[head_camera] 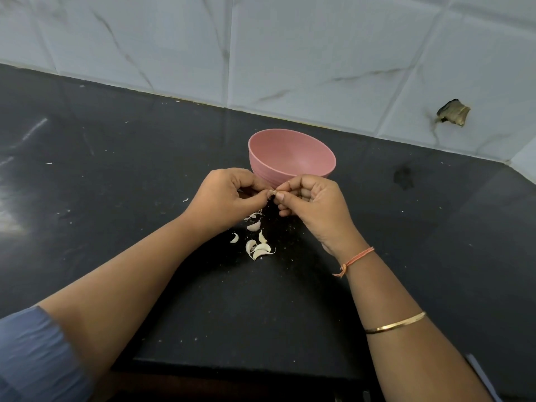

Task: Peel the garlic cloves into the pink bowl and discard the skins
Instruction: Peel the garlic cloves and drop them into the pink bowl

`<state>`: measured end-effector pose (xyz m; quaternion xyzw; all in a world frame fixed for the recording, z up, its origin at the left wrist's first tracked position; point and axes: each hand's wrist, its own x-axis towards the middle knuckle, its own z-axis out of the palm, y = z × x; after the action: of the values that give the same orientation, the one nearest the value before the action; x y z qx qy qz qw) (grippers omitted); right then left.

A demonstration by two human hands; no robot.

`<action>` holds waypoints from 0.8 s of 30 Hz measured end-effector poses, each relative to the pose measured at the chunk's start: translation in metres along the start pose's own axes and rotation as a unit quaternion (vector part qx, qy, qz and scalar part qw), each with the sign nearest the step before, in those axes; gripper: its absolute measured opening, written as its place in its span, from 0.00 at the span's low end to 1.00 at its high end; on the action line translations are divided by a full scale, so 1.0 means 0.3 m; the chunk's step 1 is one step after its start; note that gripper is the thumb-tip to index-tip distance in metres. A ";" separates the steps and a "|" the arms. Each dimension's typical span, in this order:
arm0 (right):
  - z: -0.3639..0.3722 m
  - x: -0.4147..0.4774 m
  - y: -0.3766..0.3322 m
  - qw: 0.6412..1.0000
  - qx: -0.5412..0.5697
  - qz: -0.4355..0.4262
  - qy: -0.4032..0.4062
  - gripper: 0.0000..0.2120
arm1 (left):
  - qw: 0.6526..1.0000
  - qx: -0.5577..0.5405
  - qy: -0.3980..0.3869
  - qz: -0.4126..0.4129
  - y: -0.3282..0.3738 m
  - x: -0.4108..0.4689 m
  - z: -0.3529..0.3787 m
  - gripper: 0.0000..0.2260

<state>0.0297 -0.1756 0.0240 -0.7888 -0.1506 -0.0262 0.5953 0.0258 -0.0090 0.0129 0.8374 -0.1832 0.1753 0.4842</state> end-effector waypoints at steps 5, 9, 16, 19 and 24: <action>0.004 0.002 0.002 1.000 0.003 0.003 -0.002 0.06 | 1.000 -0.005 0.018 -0.026 -0.008 0.000 0.015 0.02; 0.007 0.002 0.000 1.000 0.015 0.002 -0.009 0.07 | 0.999 -0.010 0.025 -0.042 -0.004 0.001 0.019 0.02; -0.002 0.004 -0.004 0.998 0.053 0.017 -0.017 0.08 | 0.996 -0.053 0.019 -0.071 0.006 0.008 0.015 0.08; -0.005 0.004 -0.005 0.998 0.060 0.007 -0.029 0.08 | 0.994 -0.065 0.023 -0.083 0.006 0.009 0.015 0.09; -0.001 -0.002 -0.015 0.994 0.097 -0.020 -0.051 0.09 | 0.994 -0.067 0.021 -0.083 0.006 0.010 0.010 0.10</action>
<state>0.0281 -0.1749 0.0282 -0.7245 -0.1985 0.0170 0.6598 0.0280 -0.0127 0.0142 0.8112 -0.1145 0.1398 0.5562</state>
